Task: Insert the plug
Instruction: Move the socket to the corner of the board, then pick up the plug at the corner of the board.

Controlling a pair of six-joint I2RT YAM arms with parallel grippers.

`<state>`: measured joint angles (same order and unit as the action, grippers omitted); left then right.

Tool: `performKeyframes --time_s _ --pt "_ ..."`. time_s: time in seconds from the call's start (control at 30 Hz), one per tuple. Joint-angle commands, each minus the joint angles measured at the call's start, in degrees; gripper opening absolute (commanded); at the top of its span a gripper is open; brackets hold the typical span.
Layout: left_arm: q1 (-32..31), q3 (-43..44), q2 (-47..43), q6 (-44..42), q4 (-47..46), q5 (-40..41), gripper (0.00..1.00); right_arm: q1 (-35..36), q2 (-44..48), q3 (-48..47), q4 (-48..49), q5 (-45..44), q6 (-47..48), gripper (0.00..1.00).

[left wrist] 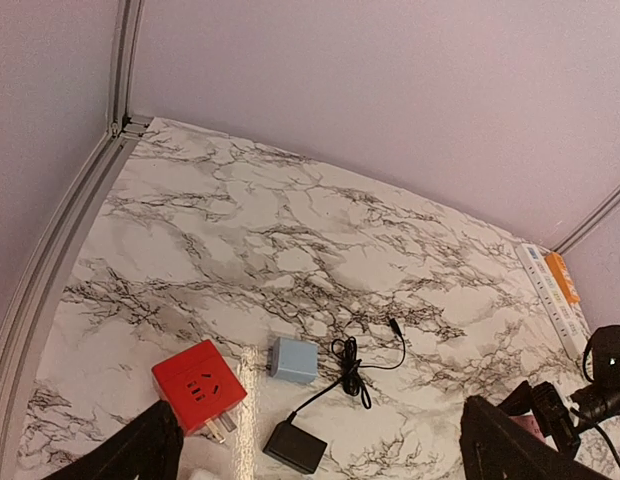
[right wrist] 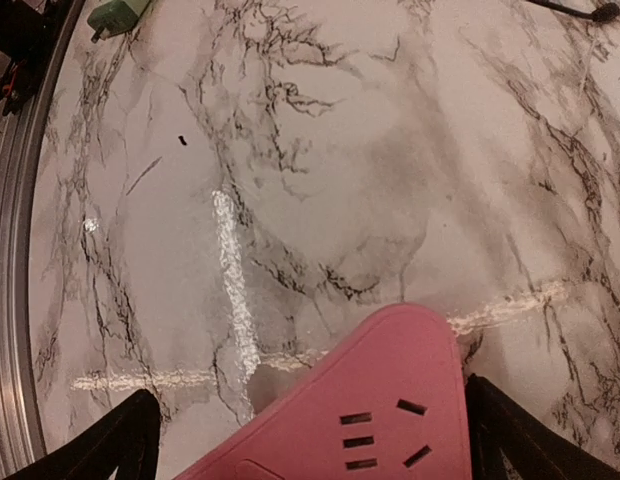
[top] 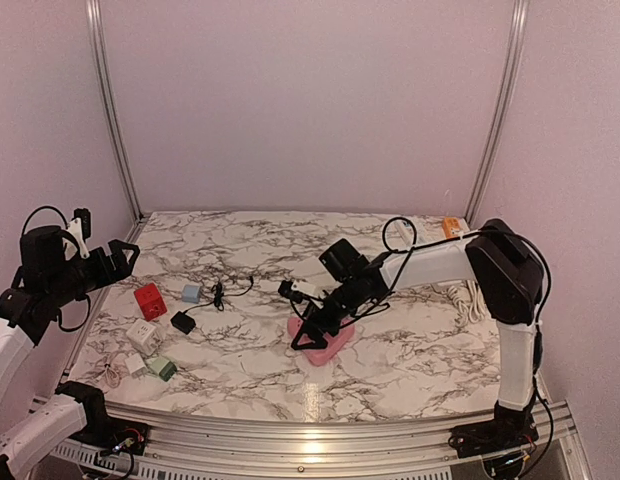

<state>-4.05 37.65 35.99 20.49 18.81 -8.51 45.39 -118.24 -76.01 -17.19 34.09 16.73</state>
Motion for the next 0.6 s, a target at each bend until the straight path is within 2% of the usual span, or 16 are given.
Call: performKeyframes --time_s 0.0,0.17,0.33,0.47,0.57 --pt "0.4 0.0 0.4 -0.1 0.8 -0.8 0.99 0.9 2.9 0.2 -1.6 -1.8 0.4 0.99" --pt "0.4 0.4 2.2 -0.3 0.8 -2.3 0.99 0.9 9.6 3.0 2.1 -1.0 -2.6 0.99" --pt "-0.3 0.3 3.2 -0.8 0.3 -5.0 0.99 0.9 17.7 7.0 4.5 -5.1 -5.7 0.99" --pt "-3.3 0.5 5.4 -1.4 -0.2 -5.8 0.99 0.9 23.8 11.0 5.5 -8.0 -7.8 0.98" --pt "-7.5 1.6 9.0 -2.4 1.2 -3.0 0.99 0.8 28.7 14.0 7.1 -9.4 -9.6 0.99"
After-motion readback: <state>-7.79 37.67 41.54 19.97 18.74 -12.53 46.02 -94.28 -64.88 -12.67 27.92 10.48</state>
